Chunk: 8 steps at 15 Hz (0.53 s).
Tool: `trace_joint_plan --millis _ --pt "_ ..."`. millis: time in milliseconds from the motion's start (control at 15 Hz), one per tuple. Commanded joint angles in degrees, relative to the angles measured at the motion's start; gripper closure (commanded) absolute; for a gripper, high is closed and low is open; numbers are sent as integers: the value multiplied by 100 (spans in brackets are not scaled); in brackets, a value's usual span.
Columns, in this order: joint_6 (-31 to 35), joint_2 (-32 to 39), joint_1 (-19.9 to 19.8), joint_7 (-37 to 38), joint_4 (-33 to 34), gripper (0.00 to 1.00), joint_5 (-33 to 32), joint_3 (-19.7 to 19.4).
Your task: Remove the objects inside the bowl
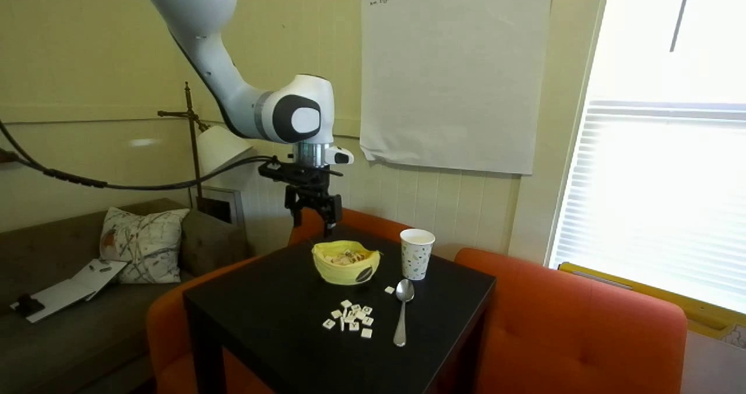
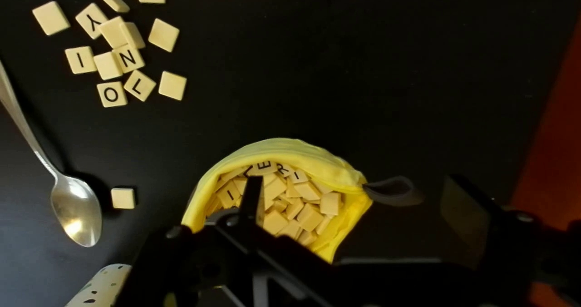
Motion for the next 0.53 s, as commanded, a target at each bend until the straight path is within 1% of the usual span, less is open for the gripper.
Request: trace_joint_plan --millis 0,267,467 --pt "97 469 83 284 372 0 -99 -200" --pt "1 1018 -48 142 862 0 27 -303" --pt "114 1305 -195 -117 1138 0 271 -141"
